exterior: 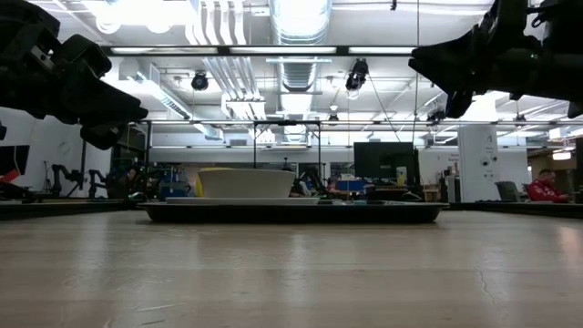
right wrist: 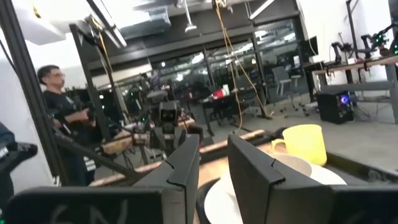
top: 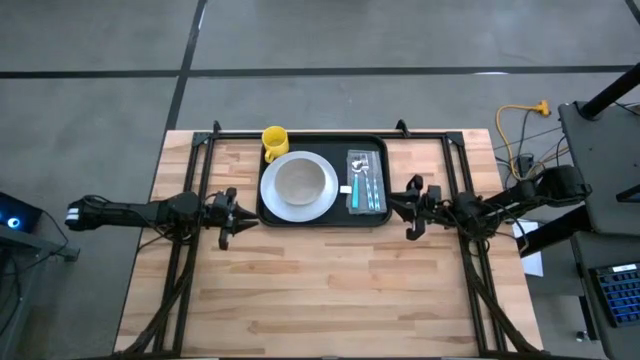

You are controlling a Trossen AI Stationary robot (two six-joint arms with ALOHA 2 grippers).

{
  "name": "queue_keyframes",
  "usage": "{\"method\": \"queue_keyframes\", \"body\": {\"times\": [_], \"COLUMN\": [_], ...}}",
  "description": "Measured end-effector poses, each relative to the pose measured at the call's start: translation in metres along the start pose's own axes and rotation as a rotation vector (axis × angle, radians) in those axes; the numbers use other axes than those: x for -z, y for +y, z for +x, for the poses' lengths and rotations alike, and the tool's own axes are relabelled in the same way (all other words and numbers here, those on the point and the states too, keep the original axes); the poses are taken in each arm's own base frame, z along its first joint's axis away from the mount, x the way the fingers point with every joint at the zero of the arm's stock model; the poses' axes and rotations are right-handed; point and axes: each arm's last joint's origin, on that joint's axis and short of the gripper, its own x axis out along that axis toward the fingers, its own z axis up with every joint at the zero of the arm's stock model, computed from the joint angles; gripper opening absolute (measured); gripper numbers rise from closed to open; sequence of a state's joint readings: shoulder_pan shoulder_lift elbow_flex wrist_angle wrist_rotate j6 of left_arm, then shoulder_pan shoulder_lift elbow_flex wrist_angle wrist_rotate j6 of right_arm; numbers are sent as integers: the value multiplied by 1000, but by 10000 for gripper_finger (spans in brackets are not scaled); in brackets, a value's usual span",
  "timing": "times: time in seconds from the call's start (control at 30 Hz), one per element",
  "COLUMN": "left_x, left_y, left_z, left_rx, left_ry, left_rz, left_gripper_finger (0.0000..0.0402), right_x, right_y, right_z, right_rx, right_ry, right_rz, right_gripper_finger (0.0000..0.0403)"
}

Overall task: Set up tray
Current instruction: Return to Home Position

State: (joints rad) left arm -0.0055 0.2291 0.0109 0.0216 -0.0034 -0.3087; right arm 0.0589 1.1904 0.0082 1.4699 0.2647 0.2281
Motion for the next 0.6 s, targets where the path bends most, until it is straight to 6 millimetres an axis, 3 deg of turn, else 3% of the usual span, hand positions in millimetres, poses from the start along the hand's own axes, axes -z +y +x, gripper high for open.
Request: {"method": "queue_keyframes", "body": {"times": [0.6], "left_x": [0], "left_y": [0], "left_z": [0], "left_rx": [0], "left_ry": [0], "left_rz": [0], "left_gripper_finger": [82], "right_x": [15], "right_y": [-4], "right_z": [-1], "right_rx": [41], "right_ry": [150], "right_rz": [71], "right_gripper_finger": [81]}}
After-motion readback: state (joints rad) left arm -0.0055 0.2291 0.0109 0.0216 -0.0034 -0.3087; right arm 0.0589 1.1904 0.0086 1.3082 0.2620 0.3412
